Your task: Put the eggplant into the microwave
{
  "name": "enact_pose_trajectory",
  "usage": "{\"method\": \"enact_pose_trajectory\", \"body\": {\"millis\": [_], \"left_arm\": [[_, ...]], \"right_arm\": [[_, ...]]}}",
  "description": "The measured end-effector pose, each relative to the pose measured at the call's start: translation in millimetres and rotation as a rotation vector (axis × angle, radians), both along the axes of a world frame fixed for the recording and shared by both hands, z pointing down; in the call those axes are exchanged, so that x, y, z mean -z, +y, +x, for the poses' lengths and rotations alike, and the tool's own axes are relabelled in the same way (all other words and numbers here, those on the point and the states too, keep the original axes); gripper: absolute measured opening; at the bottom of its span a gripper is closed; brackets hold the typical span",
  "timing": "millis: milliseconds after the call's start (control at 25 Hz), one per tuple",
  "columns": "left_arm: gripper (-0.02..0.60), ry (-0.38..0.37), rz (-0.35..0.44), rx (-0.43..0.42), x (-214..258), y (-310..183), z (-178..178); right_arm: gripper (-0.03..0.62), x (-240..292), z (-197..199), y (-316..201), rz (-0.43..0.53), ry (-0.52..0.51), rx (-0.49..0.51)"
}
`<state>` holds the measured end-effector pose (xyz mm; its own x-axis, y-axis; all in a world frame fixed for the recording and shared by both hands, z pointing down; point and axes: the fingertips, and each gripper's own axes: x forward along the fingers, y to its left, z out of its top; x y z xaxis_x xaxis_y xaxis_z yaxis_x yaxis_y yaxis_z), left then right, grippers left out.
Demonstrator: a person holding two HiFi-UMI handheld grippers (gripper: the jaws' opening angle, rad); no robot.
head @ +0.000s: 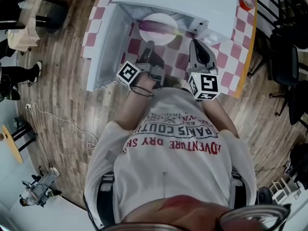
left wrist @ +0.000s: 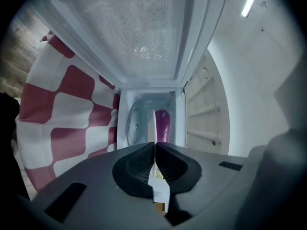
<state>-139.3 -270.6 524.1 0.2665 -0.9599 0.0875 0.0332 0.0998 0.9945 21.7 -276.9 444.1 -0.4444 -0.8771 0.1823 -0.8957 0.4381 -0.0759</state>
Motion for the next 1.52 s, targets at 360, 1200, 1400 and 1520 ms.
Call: {"method": "enact_pose_trajectory", "body": {"millis": [360, 1200, 1400, 1520], "left_arm": [[0.029, -0.033, -0.082, -0.090, -45, -57, -24], [0.029, -0.078, -0.109, -0.133, -87, -132, -5], [0.028, -0.098, -0.157, -0.130, -101, -128, -6], [0.028, -0.100, -0.166, -0.125, -104, -131, -7]], "right_arm": [[0.025, -17, -33, -31, -0.011, 0.043, -0.074], [0.025, -62, -18, -67, -0.115, 0.080, -0.152], [0.025, -67, -21, -66, -0.129, 0.076, -0.143], [0.025, -69, -21, -66, -0.139, 0.080, -0.140]]}}
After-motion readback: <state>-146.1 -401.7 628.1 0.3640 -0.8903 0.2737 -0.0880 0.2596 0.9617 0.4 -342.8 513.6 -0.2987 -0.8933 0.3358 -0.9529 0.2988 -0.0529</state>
